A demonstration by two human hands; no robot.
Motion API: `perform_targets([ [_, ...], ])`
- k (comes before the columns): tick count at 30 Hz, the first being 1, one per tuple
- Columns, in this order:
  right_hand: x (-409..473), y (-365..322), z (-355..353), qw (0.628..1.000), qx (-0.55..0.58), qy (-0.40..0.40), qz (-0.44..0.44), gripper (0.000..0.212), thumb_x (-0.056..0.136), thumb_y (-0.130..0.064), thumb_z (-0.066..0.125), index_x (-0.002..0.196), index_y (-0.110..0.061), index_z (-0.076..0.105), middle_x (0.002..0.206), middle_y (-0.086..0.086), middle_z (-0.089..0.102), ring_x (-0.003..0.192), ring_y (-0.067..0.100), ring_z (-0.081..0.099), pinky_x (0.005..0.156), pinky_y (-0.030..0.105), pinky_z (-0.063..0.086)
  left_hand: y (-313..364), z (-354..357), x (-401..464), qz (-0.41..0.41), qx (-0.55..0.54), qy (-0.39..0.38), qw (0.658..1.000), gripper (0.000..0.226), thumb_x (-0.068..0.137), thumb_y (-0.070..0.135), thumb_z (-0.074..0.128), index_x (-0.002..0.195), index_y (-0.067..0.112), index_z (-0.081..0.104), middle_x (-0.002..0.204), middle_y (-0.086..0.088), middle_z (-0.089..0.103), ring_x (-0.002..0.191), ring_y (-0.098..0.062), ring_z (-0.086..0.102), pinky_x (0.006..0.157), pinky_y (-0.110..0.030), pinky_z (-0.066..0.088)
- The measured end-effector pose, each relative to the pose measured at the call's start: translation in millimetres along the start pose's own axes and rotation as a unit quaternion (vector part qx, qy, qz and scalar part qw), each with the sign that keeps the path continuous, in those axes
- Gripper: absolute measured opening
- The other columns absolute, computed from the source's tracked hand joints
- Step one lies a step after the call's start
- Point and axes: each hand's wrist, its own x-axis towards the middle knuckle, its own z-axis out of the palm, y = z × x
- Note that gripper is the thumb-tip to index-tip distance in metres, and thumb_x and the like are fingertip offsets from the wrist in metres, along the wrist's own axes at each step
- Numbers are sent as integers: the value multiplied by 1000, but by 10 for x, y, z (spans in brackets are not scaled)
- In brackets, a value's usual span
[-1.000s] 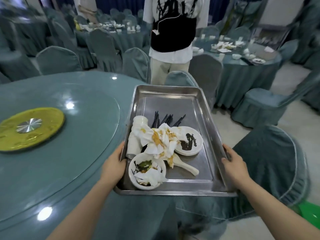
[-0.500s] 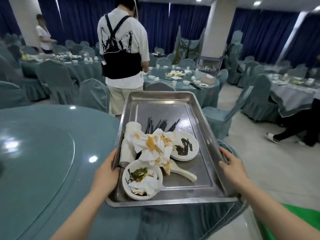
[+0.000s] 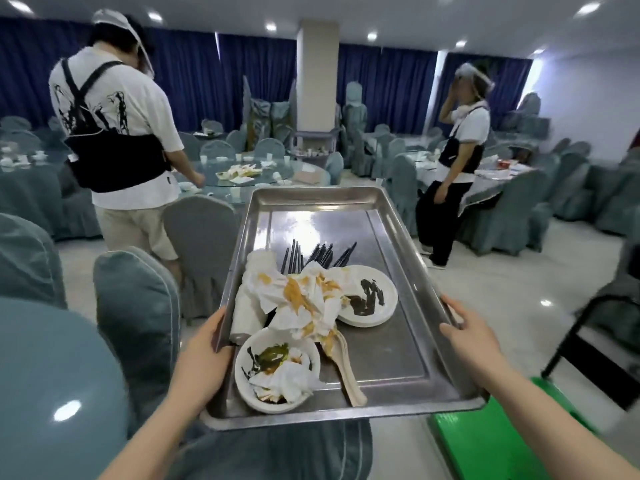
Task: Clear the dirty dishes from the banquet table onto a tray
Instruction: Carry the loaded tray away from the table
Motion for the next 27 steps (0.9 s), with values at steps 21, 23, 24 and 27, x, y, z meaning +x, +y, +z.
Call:
perform_targets([
  [21, 2742, 1746, -539, 994, 19, 24, 108, 55, 90, -12, 54, 134, -43, 43, 124, -2, 61, 76, 15, 65, 66, 36, 56, 798, 3181, 2106, 1, 25, -118, 993, 68, 83, 11, 62, 134, 51, 41, 106, 20, 59, 93, -8, 54, 72, -29, 44],
  [23, 2944, 1828, -535, 992, 13, 26, 120, 55, 90, -13, 54, 133, -45, 42, 120, 0, 64, 65, 14, 65, 57, 32, 53, 809, 3376, 2285, -6, 22, -125, 992, 67, 82, 9, 63, 132, 50, 43, 106, 19, 61, 92, -9, 55, 75, -30, 44],
  [24, 3077, 1866, -544, 992, 12, 20, 127, 55, 91, -13, 53, 133, -46, 42, 119, -1, 64, 64, 16, 66, 58, 35, 55, 815, 3476, 2364, -10, 24, -127, 992, 67, 81, 9, 62, 131, 51, 44, 103, 18, 63, 91, -10, 56, 74, -31, 44],
  [27, 3483, 1987, -516, 990, 11, 3, 139, 56, 91, -12, 53, 133, -47, 42, 120, -1, 64, 69, 18, 69, 64, 41, 58, 827, 3752, 2608, -32, 49, -131, 990, 69, 79, 16, 63, 132, 54, 40, 93, 14, 64, 83, -13, 57, 67, -31, 44],
])
